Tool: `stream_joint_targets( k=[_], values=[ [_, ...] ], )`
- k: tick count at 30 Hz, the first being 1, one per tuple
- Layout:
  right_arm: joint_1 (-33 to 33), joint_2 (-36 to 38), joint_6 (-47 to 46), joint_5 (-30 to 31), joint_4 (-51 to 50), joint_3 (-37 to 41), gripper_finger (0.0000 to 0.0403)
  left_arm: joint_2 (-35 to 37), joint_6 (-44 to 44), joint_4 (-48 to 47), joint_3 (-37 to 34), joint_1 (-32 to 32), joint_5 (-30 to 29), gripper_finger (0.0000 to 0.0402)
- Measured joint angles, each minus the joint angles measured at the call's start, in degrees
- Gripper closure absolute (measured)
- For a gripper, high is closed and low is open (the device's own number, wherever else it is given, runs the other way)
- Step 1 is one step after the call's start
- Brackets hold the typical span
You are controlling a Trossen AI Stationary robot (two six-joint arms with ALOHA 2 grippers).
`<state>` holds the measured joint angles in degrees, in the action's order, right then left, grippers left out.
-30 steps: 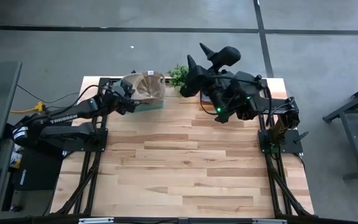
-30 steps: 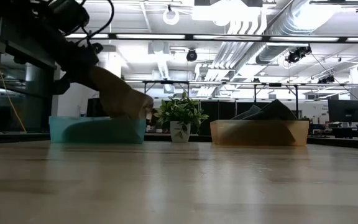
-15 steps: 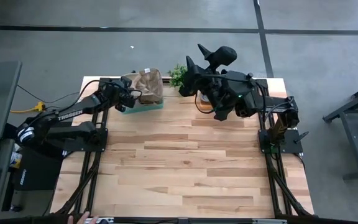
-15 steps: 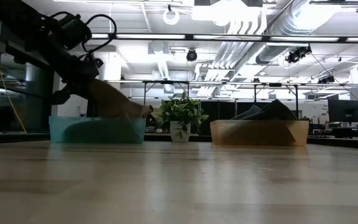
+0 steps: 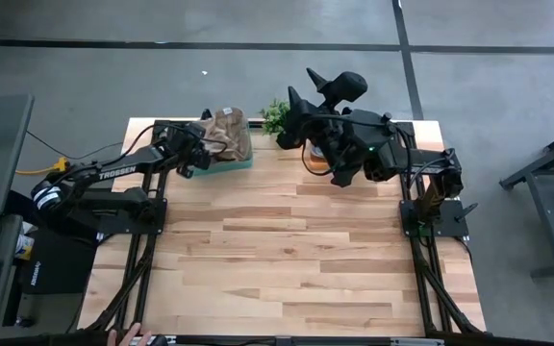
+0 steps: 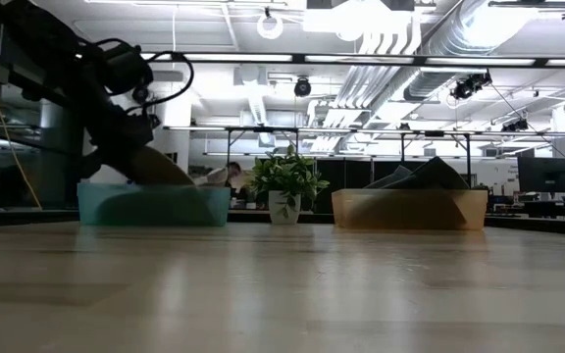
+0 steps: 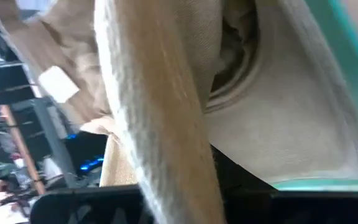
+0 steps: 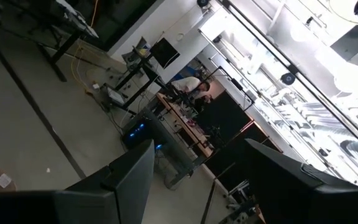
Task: Pick & Place hat
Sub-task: Put the brown cap into the blue bin
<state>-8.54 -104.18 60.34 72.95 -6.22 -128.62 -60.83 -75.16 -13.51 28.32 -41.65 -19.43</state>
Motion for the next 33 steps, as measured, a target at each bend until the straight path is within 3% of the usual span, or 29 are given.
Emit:
stream_joint_targets(
  k=[22,26,33],
  values=[
    [0.0,0.0,-0.3,-0.7,-0.1,0.0,0.0164,-0.2,14.2,0.1,0.0,0.0,5.9,0.0394],
    [0.0,0.0,-0.3,-0.7,-0.4,0.0,0.0164,-0.2,19.5,0.7,0.0,0.0,8.3,0.0353],
    [0.0,0.0,-0.1,-0.7,-0.4,0.0,0.0164,-0.2,23.4,3.0,-0.1,0.0,9.1,0.0232]
  ],
)
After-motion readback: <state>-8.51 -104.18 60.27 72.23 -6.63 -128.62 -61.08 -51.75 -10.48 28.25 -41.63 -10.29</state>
